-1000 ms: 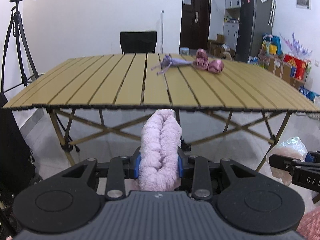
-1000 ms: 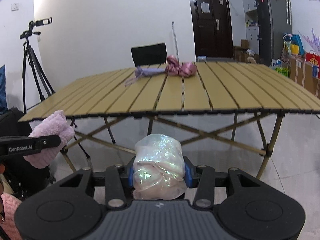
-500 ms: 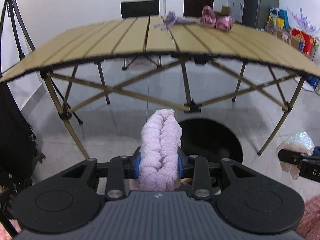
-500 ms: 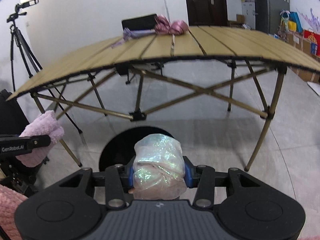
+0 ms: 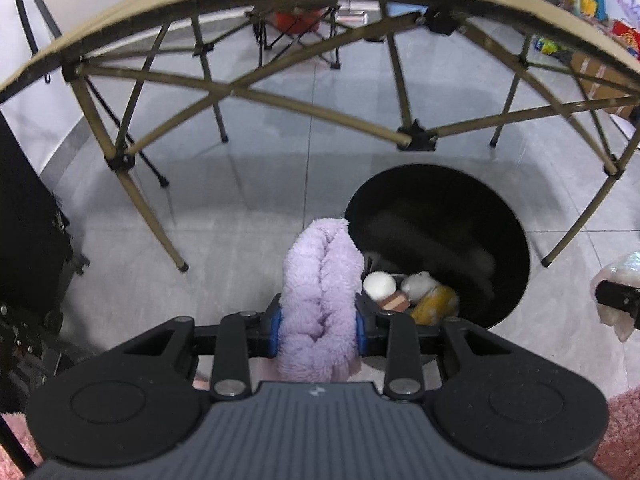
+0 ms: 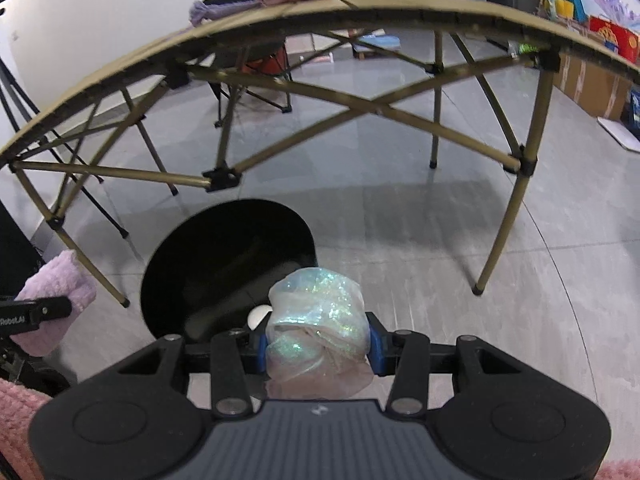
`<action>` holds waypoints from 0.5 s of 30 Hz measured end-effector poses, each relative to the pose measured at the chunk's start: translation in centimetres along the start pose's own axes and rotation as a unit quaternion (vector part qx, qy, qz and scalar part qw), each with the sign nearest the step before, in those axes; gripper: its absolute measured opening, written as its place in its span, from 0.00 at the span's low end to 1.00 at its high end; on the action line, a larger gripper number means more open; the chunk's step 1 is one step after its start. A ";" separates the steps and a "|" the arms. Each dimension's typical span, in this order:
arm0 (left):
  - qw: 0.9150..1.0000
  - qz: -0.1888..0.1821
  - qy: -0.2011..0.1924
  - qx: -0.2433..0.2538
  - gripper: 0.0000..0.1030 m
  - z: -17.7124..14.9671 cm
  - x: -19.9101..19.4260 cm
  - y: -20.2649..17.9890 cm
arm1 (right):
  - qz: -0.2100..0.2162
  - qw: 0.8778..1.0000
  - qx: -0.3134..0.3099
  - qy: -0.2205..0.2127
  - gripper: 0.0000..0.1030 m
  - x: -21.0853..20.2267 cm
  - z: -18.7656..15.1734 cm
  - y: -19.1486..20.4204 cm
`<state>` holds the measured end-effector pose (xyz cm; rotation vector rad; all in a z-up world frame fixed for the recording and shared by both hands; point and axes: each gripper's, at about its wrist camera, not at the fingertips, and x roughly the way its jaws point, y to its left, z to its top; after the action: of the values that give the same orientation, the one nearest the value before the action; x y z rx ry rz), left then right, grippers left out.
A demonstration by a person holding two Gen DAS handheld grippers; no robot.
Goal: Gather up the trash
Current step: 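Carry the towel roll and plastic bag down toward the black bin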
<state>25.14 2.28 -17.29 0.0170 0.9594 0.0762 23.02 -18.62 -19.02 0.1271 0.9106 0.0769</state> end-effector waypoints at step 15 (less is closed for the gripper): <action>0.998 0.028 0.051 -0.021 0.32 0.1 3.1 1.2 | -0.024 0.999 0.007 0.046 0.42 3.1 -0.5 -0.8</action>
<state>26.92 3.73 -19.67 0.0017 1.0598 0.1495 24.50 -18.97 -21.83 0.1159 1.0061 0.0310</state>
